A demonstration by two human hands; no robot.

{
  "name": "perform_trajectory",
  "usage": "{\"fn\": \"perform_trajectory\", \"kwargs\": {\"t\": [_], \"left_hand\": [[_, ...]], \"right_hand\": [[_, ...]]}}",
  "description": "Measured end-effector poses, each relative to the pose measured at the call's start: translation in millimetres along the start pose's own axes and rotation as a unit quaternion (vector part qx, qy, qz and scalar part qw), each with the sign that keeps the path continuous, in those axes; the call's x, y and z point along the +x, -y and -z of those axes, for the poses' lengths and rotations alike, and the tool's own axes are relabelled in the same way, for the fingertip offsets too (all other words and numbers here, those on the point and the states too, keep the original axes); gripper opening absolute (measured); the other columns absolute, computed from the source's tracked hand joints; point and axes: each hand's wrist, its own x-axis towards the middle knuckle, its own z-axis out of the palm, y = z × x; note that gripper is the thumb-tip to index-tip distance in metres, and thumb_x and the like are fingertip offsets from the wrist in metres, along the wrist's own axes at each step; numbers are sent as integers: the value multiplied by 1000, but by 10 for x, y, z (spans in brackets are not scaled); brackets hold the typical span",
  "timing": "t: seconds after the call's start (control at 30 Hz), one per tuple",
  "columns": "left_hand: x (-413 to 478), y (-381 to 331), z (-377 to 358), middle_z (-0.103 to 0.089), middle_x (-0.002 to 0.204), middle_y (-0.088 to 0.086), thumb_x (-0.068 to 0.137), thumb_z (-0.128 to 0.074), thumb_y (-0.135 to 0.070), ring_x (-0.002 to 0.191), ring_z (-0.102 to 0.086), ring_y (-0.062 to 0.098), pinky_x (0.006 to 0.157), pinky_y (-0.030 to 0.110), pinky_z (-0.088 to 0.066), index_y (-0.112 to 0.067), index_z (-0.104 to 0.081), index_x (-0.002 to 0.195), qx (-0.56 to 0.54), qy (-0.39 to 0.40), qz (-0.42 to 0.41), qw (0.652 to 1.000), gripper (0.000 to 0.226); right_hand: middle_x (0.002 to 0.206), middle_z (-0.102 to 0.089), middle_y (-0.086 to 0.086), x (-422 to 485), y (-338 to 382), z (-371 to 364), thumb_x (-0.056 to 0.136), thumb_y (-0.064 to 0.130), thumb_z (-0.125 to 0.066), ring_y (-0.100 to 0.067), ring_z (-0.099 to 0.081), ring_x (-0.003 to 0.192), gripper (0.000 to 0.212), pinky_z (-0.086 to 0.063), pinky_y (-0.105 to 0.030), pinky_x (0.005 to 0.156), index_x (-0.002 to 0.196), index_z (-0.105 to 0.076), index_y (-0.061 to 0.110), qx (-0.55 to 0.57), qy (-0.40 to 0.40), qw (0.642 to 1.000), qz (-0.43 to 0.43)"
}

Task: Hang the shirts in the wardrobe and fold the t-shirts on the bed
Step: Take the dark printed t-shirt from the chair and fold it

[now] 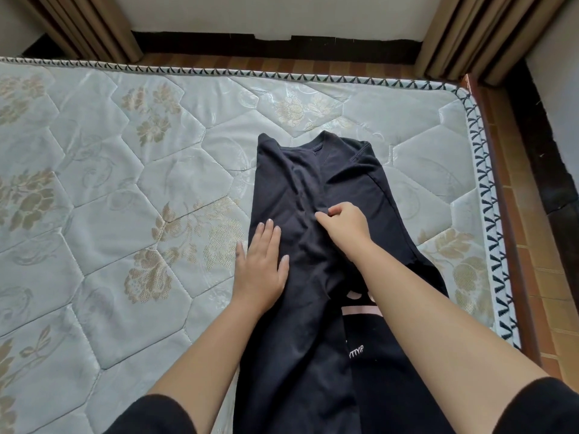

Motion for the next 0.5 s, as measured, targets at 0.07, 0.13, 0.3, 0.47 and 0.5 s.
{"fn": "perform_trajectory", "kwargs": {"t": [0.07,0.13,0.3,0.47,0.5], "left_hand": [[-14,33,-77,-39,147,7,86,-33,-35,136,-34,20,100,59,-32,-7,-46,137,-20,-8,23,1000,60],[-12,38,-106,-34,151,5,86,-31,-36,138,-24,15,105,57,-26,-9,-41,141,-33,-19,39,999,62],[-7,43,-135,-35,150,7,86,-34,-35,139,-27,18,102,59,-28,-9,-42,140,-22,-27,43,998,61],[-17,26,-90,-34,150,5,86,-33,-37,141,-21,14,101,65,-25,-11,-41,141,-48,-30,45,997,61],[-2,22,-55,-33,151,4,86,-33,-38,140,-21,14,102,65,-24,-12,-41,141,-68,-38,50,996,62]], "right_hand": [[100,-63,-3,55,-1,-26,90,21,-58,-21,-57,102,25,-39,-24,82,110,-60,6,-7,-6,1000,27],[93,-58,2,100,-38,-56,91,18,-56,-18,-56,96,19,-39,-21,81,108,-60,10,1,-16,998,53],[97,-59,0,230,40,-95,87,31,-63,-20,-57,102,44,-42,-27,89,123,-51,9,86,2,996,20],[112,-61,-4,405,305,-54,91,16,-56,-19,-54,109,32,-36,-20,85,122,-55,10,20,15,998,65],[109,-61,-3,426,352,-59,91,14,-55,-16,-54,106,29,-35,-17,83,120,-57,12,24,15,996,88]]}}
